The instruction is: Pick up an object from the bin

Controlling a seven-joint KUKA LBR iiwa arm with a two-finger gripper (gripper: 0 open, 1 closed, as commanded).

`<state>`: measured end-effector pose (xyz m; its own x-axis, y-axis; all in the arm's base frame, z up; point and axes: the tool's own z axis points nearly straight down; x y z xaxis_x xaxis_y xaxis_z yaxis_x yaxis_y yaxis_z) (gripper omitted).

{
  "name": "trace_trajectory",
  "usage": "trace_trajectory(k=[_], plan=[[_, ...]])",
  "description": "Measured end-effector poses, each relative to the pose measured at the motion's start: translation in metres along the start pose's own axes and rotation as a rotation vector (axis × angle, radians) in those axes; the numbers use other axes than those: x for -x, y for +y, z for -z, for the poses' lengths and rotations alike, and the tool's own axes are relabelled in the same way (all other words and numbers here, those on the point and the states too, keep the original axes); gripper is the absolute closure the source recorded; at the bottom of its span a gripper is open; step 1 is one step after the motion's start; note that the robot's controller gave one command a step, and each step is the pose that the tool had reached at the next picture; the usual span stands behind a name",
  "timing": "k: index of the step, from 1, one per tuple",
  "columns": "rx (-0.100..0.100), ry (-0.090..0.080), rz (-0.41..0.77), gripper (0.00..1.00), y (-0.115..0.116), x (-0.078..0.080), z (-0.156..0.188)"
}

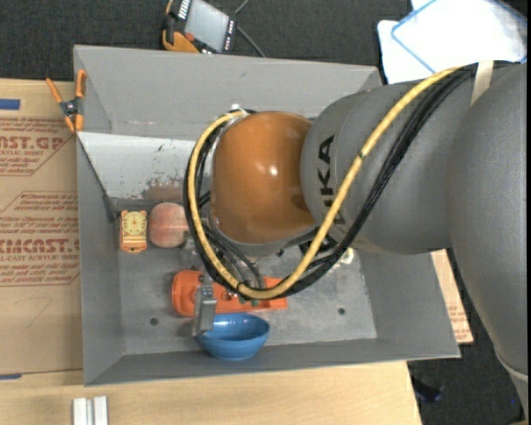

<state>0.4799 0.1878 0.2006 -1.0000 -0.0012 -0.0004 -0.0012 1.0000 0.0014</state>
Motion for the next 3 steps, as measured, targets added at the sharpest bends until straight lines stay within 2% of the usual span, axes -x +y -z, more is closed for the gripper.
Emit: trace_trajectory(k=[1,2,3], plan=[[0.000,0.000,0.000,0.00,0.000,0.000,0.000],[0.001,-0.004,0.138,0.00,-0.001,0.012,-0.080],[0.007,-0.020,0.106,0.00,-0.004,0.005,-0.130]])
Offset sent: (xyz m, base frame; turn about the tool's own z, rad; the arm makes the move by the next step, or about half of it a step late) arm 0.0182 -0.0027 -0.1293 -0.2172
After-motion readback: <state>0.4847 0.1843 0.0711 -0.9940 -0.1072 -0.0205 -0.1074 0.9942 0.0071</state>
